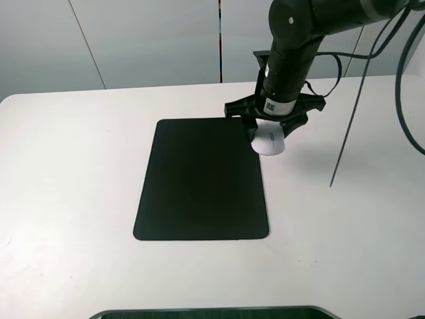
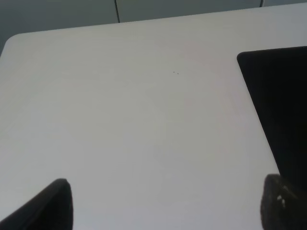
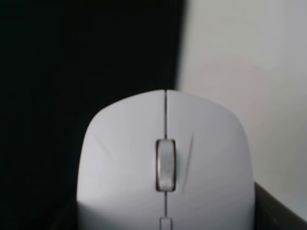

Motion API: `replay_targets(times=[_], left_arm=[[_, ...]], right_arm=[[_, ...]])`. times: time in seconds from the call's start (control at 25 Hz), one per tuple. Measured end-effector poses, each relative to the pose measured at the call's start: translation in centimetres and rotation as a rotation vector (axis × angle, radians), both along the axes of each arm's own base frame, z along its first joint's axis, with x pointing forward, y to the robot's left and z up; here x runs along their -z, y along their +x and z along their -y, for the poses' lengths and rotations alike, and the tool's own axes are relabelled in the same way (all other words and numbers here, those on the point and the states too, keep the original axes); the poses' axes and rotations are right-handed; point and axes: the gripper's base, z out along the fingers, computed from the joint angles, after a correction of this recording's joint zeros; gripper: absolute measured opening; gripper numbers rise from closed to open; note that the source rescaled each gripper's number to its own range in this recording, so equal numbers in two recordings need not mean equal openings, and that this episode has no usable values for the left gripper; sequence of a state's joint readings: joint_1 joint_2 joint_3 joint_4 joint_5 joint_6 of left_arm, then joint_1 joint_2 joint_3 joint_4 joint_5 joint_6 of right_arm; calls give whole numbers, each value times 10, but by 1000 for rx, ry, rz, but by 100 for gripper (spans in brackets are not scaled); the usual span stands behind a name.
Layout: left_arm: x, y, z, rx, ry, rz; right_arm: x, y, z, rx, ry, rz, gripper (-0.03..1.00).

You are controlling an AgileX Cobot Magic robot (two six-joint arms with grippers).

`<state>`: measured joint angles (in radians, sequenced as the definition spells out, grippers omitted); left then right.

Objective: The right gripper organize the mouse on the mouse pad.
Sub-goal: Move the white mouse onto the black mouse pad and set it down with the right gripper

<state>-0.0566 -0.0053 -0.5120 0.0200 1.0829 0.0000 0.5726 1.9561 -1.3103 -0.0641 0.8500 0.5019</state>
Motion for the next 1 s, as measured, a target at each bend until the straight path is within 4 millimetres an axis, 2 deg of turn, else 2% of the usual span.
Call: replay_targets(times=[0.12,0.68,1.0], left_arm=[[0,0,0,0,0,0],[0,0,0,0,0,0],[0,0,0,0,0,0]], right_arm=[[-1,-3,-16,-9,8,10,1],[33,-15,-92,-90,15,9,1],[52,-8,-101,-30,29,28,1]])
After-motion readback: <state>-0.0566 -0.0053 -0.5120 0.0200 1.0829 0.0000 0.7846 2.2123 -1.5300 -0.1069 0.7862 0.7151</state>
